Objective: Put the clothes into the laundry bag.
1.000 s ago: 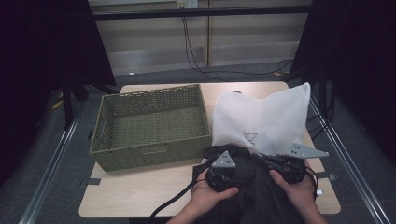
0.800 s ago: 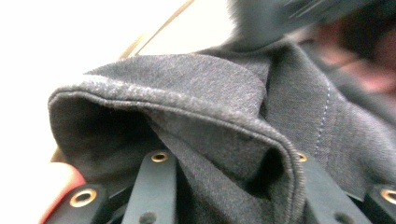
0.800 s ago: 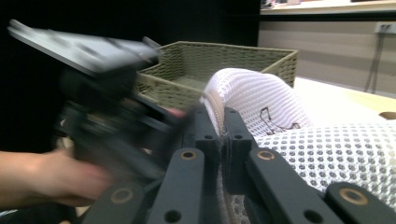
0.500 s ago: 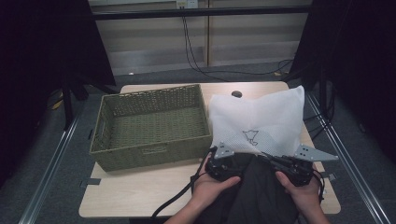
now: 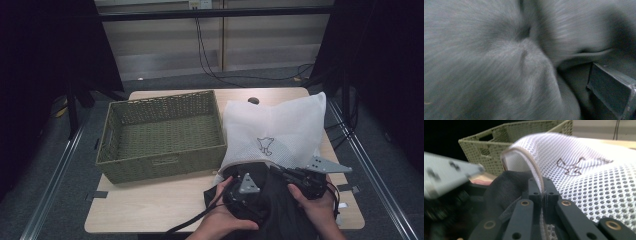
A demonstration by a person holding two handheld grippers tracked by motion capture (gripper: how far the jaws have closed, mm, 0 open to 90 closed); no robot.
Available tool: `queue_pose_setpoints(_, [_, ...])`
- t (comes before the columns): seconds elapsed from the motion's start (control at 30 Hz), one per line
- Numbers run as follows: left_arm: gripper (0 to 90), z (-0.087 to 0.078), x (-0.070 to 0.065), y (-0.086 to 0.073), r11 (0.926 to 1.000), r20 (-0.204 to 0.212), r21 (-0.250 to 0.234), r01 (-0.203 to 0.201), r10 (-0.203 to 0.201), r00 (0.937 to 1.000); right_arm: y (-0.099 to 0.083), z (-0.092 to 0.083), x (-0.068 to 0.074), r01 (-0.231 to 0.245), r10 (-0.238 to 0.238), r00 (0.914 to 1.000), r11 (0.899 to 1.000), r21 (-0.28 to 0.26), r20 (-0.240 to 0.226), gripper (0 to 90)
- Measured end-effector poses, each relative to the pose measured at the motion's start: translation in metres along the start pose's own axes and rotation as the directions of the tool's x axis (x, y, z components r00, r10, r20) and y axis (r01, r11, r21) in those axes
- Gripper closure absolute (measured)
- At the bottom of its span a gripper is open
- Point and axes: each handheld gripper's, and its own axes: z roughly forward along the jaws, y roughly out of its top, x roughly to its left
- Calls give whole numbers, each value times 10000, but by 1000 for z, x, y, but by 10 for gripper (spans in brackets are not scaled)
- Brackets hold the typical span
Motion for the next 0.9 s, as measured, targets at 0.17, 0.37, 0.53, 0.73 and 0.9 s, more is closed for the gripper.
queue_pose_setpoints(0.17, [558,2,0,7,9998,-1591,23,-211,212,9870,1,5,6,106,-106,9998,9999,13,-141,875])
queue_pose_setpoints(0.37, [744,-25,7,19,9670,-1153,-2518,387,-697,9909,14,-11,14,500,-513,9981,9981,-366,-345,875])
queue_pose_setpoints(0.53, [747,-27,16,33,9333,-1843,-3531,648,-1373,9732,23,-25,14,286,-331,9984,9948,-980,-447,875])
queue_pose_setpoints(0.73, [668,14,50,12,9528,-2274,-2133,2162,-2637,9374,8,-15,8,155,-165,9990,9996,-239,-405,874])
queue_pose_setpoints(0.9, [394,-27,41,10,9699,-1366,-2157,1129,-1445,9800,1,-13,-6,-138,139,9998,9998,-135,104,873])
